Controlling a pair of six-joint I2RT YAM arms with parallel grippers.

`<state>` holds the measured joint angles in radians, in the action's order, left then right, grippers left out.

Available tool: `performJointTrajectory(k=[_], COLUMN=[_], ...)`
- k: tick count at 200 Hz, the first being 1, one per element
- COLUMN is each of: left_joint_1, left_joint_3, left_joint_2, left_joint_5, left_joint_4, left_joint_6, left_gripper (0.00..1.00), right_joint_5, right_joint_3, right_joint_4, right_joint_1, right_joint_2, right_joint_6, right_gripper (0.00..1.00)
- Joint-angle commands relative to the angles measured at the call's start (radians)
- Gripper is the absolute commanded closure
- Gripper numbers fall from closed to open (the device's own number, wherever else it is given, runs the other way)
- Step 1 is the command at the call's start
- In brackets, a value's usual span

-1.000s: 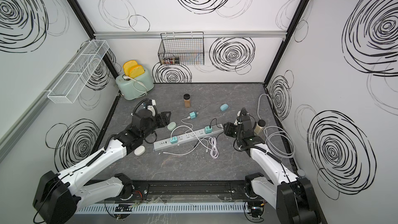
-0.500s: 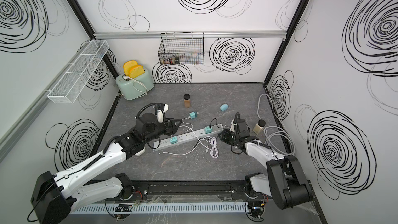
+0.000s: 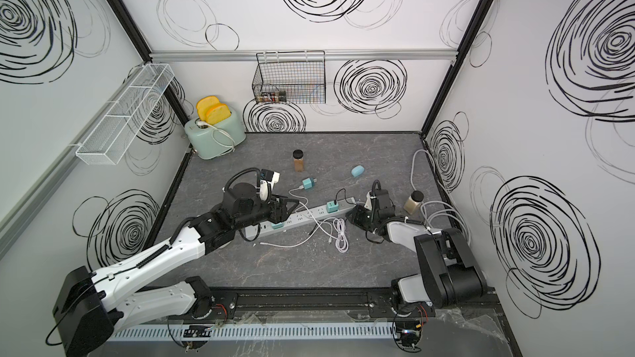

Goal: Charge the bluetooth headset
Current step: Pick up the charging cable from the center of the board.

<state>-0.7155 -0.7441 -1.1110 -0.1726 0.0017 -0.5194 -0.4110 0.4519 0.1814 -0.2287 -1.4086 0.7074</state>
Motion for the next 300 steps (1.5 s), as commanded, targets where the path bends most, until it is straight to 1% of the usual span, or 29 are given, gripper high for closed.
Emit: performJointTrajectory(k=[1,52,61,70,85,104,121,136,143,154,173,183,194,222,237,261,300], left_joint_1=[-0.011,-0.013,-0.013,-0.012,-0.014,-0.015,-0.014,-0.015,-0.016,-0.024,-0.049,-0.059,-0.063,-0.077,-0.099,-0.129,-0.136], left_joint_3=[0.012,0.014,0.015,0.015,0.011,0.002,0.010,0.027,0.035,0.058,0.072,0.065,0.046,-0.013,-0.035,-0.091,-0.114], left_joint_2=[-0.008,0.002,0.002,-0.002,-0.009,-0.015,-0.014,-0.017,-0.024,-0.035,-0.065,-0.088,-0.116,-0.193,-0.226,-0.287,-0.319], left_joint_5=[-0.016,-0.008,-0.004,-0.003,-0.015,-0.017,0.008,0.022,0.006,-0.036,-0.068,-0.088,-0.101,-0.185,-0.168,-0.164,-0.122], left_joint_4=[0.060,0.061,0.064,0.067,0.080,0.106,0.163,0.251,0.307,0.404,0.523,0.552,0.559,0.564,0.573,0.542,0.543], left_joint_6=[-0.006,-0.010,-0.012,-0.010,-0.001,0.019,0.047,0.068,0.087,0.167,0.270,0.319,0.347,0.357,0.360,0.363,0.308], left_gripper=[0.38,0.38,0.39,0.39,0.39,0.39,0.39,0.38,0.38,0.37,0.35,0.34,0.34,0.38,0.39,0.40,0.44], right_joint_5=[0.007,0.029,0.026,0.017,0.010,0.024,0.071,0.110,0.117,0.114,0.082,0.059,0.039,0.002,0.013,0.020,0.035], right_joint_3=[-0.014,-0.021,-0.022,-0.019,-0.004,0.040,0.088,0.132,0.149,0.168,0.218,0.254,0.297,0.390,0.418,0.414,0.396], right_joint_4=[0.082,0.123,0.133,0.139,0.109,0.007,-0.088,-0.147,-0.158,-0.153,-0.159,-0.186,-0.220,-0.323,-0.375,-0.395,-0.385], right_joint_1=[0.008,0.009,0.011,0.014,0.015,0.016,0.014,0.015,0.015,0.015,0.015,0.015,0.015,0.007,-0.004,-0.010,-0.008], right_joint_2=[-0.036,-0.087,-0.093,-0.090,-0.050,0.051,0.160,0.233,0.254,0.277,0.283,0.277,0.268,0.251,0.244,0.246,0.207], right_joint_6=[0.049,0.068,0.069,0.069,0.065,0.037,0.007,-0.029,-0.053,-0.076,-0.101,-0.106,-0.109,-0.153,-0.186,-0.217,-0.260], right_gripper=[0.72,0.80,0.84,0.91,1.00,1.00,1.00,1.00,1.00,1.00,1.00,1.00,1.00,0.99,0.98,0.94,0.92])
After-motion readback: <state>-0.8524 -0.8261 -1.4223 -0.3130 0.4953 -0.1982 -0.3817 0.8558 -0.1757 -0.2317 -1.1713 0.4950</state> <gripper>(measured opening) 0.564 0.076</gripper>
